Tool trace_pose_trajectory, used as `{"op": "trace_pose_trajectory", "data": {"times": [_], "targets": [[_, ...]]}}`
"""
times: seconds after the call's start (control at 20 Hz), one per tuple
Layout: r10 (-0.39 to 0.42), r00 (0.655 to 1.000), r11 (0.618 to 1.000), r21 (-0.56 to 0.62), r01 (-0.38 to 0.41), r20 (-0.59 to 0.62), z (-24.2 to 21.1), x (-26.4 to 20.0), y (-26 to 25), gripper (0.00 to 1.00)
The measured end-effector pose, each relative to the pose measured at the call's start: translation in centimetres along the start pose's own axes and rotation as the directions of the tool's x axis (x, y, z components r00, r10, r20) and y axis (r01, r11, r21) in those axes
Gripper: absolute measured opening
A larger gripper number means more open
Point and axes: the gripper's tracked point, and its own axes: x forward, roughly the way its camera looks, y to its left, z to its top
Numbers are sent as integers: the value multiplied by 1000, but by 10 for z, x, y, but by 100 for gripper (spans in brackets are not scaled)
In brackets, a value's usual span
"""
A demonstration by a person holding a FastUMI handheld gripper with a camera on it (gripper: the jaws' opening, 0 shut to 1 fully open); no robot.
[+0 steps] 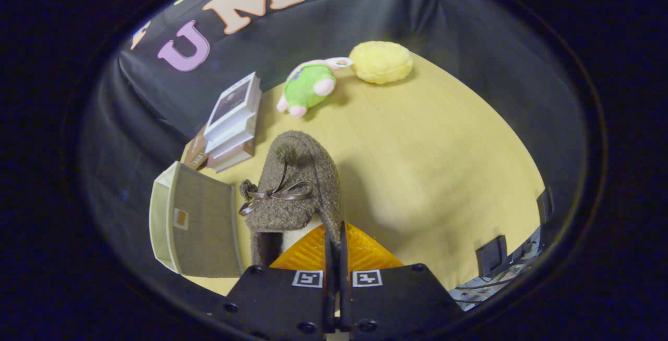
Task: Open the storage box then place both shoes into the box .Put the left shoe in first, then the right shoe, with the right side of both shoes facing outward in a uniform manner.
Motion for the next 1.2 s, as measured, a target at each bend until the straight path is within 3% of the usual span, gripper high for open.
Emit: {"op": "trace_pose_trajectory", "data": {"times": [0.4, 0.7, 1.0, 1.2], "targets": [[152, 985, 988, -50, -148, 77, 20, -37, 138, 7], [232, 969, 972, -71, -226, 86, 8, -46, 221, 7], [275, 959, 959, -86, -269, 67, -18, -38, 290, 7], [228, 973, 969, -110, -223, 34, -46, -14, 306, 7]]}}
